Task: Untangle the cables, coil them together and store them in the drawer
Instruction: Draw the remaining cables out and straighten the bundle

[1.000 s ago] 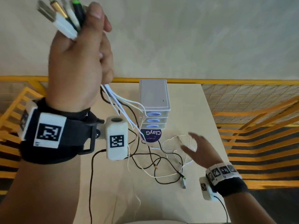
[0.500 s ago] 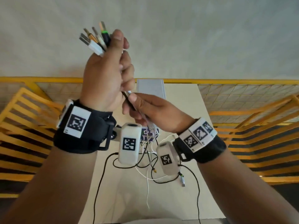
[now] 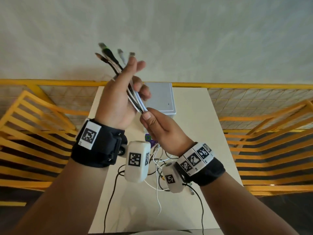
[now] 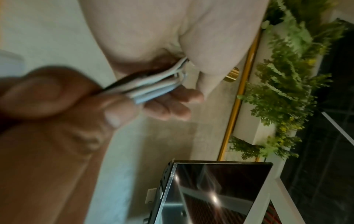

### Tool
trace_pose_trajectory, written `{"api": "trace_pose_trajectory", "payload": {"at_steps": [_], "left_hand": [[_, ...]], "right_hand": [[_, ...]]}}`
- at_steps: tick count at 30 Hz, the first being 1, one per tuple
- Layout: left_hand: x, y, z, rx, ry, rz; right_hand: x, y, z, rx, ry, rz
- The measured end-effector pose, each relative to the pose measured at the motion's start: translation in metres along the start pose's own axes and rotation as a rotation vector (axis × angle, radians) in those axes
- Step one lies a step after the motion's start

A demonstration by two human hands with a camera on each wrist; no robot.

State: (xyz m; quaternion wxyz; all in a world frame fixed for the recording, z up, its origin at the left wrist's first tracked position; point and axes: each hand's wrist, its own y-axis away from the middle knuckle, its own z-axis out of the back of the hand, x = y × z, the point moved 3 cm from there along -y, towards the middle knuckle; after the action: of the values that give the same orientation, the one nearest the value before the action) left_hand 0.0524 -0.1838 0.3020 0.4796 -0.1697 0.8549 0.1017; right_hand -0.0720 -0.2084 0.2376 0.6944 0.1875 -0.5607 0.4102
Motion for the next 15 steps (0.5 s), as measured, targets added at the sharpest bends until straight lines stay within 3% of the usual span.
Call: {"api": "trace_pose_trajectory", "payload": {"at_steps": [5, 10, 15], "left_hand": [[0.0, 0.003, 0.004, 0.065, -0.039, 0.134], [0.003, 0.005, 0.008, -0.047, -0.065, 0.129], [-0.01, 0.007, 0.012, -0.138, -0.127, 0.025]], "right_hand": [[-0.022, 0.006, -0.01, 0.033, 0.024, -0.019], [-0.036, 0.017, -0.017, 0.024, 0.039, -0.024], [-0.051, 0.027, -0.022, 0.007, 0.073, -0.012]]}}
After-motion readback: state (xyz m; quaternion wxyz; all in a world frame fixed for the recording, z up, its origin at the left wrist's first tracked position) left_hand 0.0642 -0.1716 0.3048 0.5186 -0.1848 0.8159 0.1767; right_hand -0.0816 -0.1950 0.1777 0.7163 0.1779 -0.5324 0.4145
